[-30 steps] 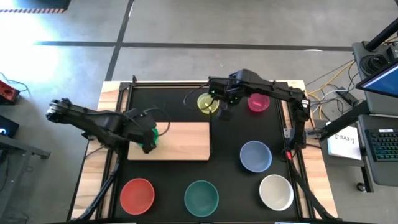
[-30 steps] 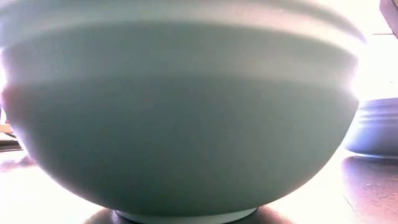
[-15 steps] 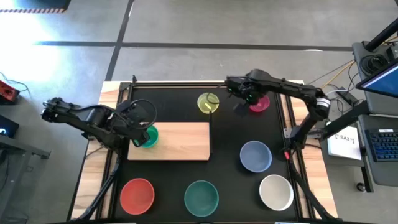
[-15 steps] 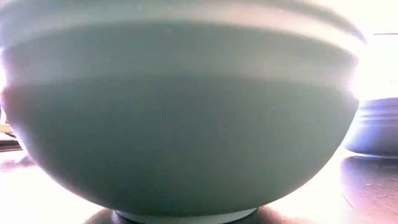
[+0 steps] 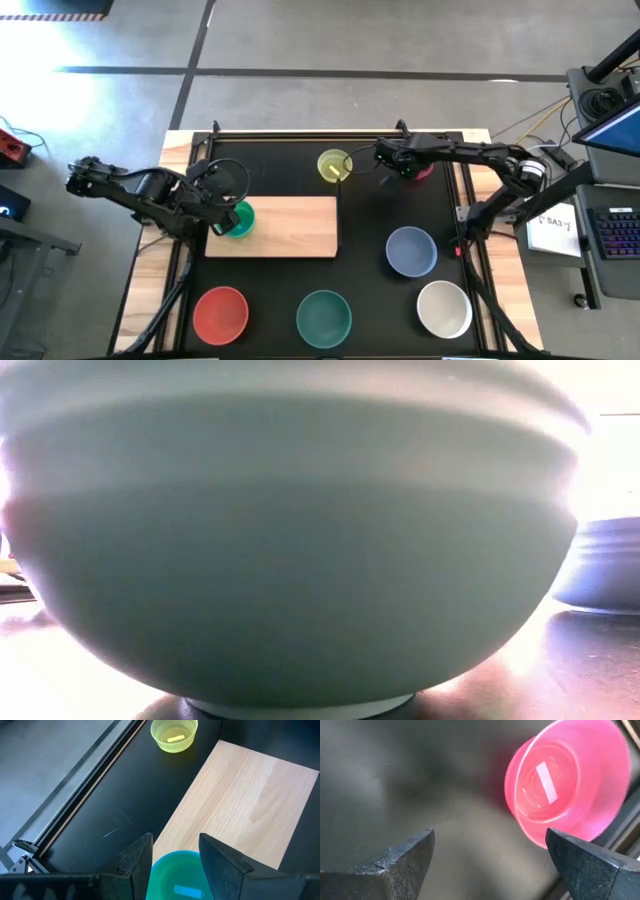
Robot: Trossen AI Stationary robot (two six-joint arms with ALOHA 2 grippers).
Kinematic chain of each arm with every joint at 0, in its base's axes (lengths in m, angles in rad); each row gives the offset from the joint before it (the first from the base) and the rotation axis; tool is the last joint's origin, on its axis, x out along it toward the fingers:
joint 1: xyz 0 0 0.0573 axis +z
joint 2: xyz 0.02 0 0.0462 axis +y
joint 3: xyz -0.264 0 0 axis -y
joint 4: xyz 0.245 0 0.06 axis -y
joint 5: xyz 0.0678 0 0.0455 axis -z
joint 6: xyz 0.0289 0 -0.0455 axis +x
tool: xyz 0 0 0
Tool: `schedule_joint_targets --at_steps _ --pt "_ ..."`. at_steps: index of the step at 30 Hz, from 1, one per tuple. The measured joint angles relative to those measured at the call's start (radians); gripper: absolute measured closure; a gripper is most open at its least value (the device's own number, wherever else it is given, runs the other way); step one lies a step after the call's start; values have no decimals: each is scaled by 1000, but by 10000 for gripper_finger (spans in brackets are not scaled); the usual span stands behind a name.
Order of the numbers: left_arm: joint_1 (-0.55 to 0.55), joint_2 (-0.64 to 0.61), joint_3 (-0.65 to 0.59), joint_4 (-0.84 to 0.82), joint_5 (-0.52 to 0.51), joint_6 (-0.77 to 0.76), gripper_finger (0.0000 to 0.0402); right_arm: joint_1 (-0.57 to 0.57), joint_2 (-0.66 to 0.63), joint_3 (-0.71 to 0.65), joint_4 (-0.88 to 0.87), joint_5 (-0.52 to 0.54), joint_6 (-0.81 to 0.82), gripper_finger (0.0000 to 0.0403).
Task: Place and stack bowls onto a shelf
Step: Stack the small pink bowl on top of the small blue bowl on the shelf
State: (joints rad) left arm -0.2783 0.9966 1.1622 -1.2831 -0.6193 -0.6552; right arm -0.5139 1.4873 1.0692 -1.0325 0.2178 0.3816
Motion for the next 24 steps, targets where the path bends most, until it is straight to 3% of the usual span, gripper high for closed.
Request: schedule_joint_targets --at_steps 13,18,24 --pt "0 0 0 15 0 -8 257 -158 43 -135 252 -22 -53 42" --pt "0 0 0 26 0 -8 257 -183 77 -140 266 -40 -55 95" --pt "0 0 0 26 0 -8 257 -181 101 -132 269 -47 -77 201"
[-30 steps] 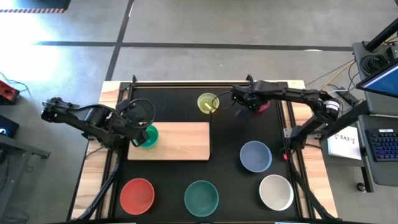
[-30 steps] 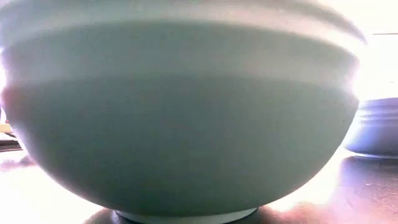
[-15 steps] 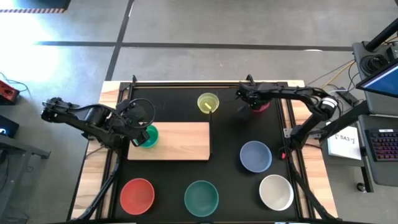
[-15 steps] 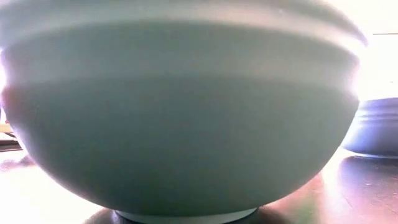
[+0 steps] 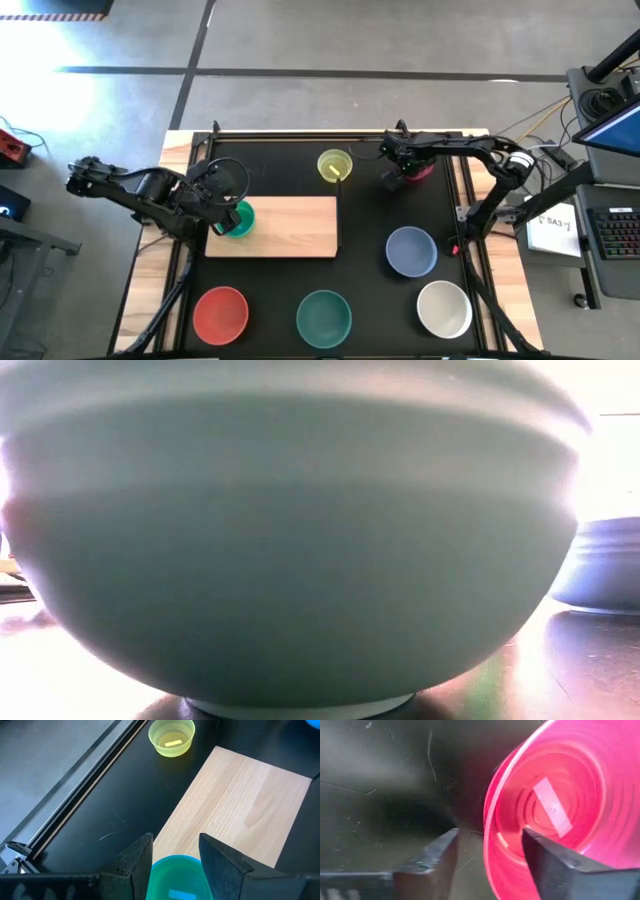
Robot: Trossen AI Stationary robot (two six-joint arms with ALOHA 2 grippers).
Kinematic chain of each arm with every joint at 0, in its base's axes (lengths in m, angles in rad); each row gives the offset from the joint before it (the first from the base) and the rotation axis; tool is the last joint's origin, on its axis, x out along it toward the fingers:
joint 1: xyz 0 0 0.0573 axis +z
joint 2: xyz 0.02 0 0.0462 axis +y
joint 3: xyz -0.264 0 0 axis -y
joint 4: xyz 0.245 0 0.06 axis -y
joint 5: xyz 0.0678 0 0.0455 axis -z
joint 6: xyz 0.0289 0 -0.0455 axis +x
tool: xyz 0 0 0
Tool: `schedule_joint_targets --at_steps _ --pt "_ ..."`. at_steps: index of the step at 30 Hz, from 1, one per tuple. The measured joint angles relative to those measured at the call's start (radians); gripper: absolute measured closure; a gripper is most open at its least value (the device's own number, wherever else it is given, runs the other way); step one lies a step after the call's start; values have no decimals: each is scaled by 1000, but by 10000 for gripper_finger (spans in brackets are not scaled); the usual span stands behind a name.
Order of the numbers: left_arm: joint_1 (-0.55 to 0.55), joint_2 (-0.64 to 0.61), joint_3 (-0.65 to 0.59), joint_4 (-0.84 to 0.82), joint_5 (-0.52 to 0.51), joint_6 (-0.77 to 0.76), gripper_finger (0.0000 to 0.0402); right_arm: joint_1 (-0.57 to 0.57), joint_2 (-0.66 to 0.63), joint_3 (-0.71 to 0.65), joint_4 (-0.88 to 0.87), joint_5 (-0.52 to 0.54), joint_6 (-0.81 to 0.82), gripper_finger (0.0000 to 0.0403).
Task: Place and stack bowls onto a shelf
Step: Stack the small pink bowl on top of the small blue bowl on the shelf
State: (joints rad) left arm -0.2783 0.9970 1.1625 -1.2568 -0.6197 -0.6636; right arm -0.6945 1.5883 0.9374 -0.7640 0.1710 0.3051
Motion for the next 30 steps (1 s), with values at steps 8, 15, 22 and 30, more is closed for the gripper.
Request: schedule_joint_targets --at_steps 8,15,22,30 --pt "0 0 0 0 0 0 257 0 -9 26 -2 -44 -32 371" --pt "0 0 0 0 0 3 258 0 -11 81 -53 -69 -45 394" --pt "0 0 0 0 1 67 258 23 -52 260 -126 -66 -94 394" --pt "0 1 -13 69 2 221 258 119 -82 516 -127 -160 -197 394"
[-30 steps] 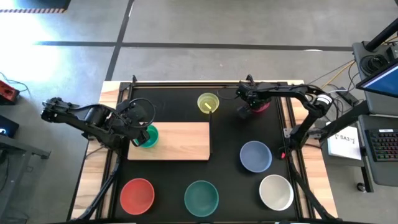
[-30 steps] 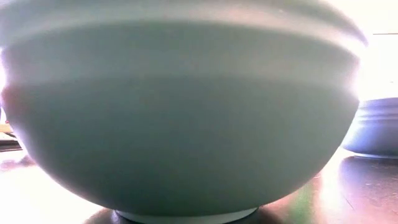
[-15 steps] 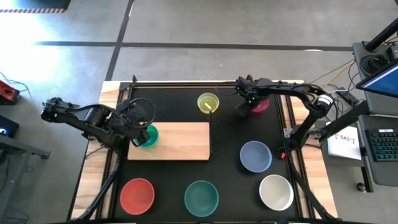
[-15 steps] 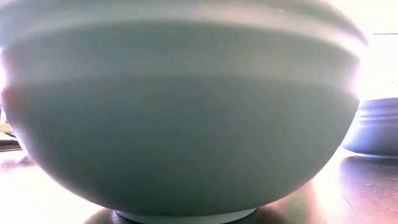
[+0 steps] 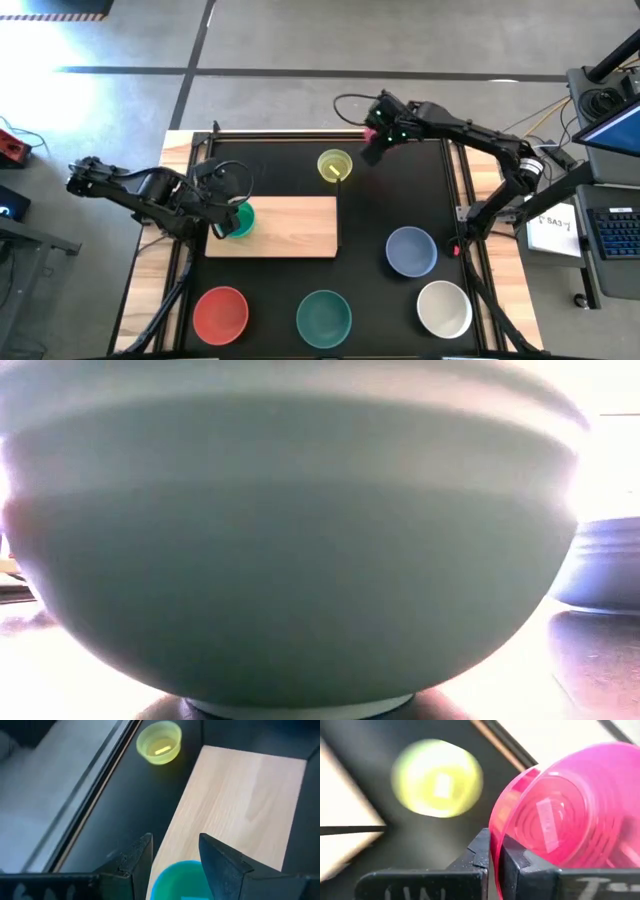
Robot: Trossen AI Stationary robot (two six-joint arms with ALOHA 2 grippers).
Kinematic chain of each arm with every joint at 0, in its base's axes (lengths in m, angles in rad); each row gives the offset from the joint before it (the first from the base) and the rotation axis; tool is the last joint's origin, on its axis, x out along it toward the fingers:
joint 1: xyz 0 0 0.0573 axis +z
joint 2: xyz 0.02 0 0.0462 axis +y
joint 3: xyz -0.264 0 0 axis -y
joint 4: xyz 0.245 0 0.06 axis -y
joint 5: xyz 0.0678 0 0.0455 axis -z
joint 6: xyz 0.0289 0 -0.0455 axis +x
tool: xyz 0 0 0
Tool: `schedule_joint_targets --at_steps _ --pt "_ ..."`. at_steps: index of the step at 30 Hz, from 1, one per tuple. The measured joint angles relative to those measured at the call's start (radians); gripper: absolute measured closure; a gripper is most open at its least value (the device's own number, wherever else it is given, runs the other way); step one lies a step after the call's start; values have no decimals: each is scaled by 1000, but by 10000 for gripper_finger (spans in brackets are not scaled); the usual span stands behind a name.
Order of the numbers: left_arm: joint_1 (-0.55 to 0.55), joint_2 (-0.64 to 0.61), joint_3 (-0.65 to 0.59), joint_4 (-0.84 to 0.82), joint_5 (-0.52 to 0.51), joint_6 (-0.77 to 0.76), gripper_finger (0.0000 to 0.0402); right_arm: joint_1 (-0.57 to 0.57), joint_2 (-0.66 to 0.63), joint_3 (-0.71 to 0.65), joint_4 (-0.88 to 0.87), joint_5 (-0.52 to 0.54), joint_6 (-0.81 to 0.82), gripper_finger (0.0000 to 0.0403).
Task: Place and stack bowls onto a shelf
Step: Stack the small pink bowl on top of the small blue bowl on the shelf
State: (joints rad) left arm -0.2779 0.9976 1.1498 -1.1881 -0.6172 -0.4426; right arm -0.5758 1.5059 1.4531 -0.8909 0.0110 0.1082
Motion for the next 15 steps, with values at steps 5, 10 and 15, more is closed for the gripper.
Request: schedule_joint_targets --at_steps 5,10,15 --pt "0 0 -6 120 1 167 258 121 0 110 11 -226 -163 394" --pt "0 0 -7 258 12 338 258 274 0 161 14 -384 -375 394" --pt "0 0 -19 409 152 511 258 409 0 163 20 -527 -527 394"
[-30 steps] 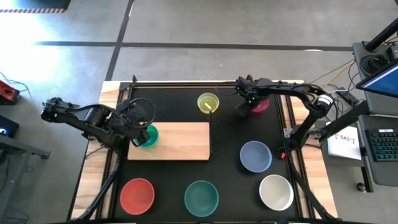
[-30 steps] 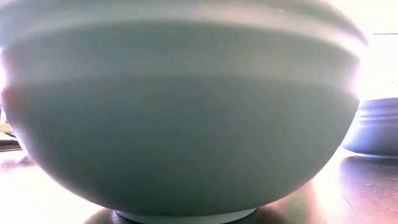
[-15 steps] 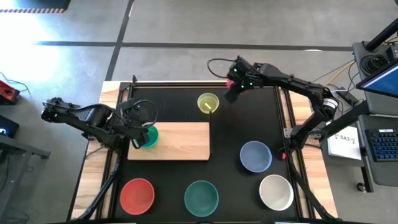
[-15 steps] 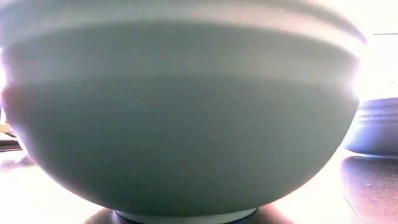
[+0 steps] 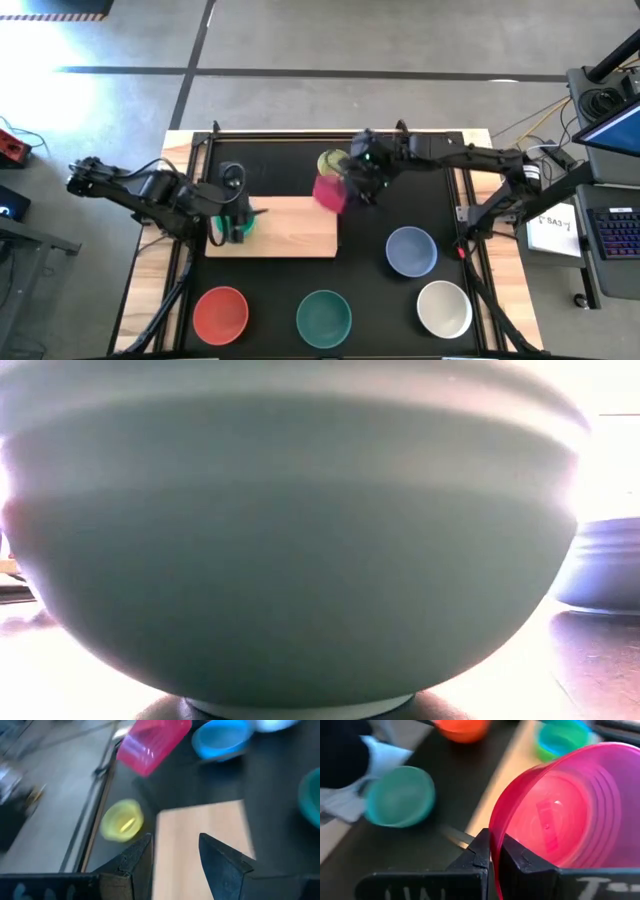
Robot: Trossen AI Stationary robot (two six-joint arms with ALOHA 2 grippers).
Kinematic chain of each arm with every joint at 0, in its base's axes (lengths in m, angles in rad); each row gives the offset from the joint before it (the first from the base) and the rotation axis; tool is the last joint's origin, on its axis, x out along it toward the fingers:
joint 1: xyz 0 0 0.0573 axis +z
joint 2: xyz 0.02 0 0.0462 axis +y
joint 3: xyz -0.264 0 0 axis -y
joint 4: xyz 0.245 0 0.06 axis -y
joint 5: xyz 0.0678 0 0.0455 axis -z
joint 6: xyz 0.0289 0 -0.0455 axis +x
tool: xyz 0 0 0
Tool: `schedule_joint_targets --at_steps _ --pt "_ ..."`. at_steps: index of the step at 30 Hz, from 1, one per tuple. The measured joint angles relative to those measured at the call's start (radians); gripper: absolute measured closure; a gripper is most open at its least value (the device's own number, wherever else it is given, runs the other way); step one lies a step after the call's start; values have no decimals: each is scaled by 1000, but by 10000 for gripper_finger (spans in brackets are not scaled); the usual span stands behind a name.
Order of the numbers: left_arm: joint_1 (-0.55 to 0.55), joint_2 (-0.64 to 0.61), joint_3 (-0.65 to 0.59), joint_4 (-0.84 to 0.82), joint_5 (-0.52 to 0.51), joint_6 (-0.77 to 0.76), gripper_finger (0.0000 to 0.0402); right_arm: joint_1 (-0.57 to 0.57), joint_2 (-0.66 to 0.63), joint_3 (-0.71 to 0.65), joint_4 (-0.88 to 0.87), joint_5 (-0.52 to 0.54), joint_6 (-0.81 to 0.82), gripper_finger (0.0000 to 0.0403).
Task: Place and stack bowls onto a shelf
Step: Stack the small pink bowl on top of the small blue bowl on the shelf
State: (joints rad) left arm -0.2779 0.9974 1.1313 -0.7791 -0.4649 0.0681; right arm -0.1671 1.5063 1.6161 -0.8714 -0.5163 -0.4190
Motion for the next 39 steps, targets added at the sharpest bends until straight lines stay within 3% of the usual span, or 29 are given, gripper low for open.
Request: schedule_joint_targets --at_steps 6,14,24,39 --pt "-1 0 -67 223 178 223 257 110 19 -2 54 -128 -77 394" --pt "0 10 -162 519 371 385 257 172 70 -2 108 -226 -239 394" --pt "1 67 -214 696 495 442 257 174 178 88 114 -330 -341 394" --pt "7 131 -214 727 605 357 263 176 396 462 -243 -329 -465 394"
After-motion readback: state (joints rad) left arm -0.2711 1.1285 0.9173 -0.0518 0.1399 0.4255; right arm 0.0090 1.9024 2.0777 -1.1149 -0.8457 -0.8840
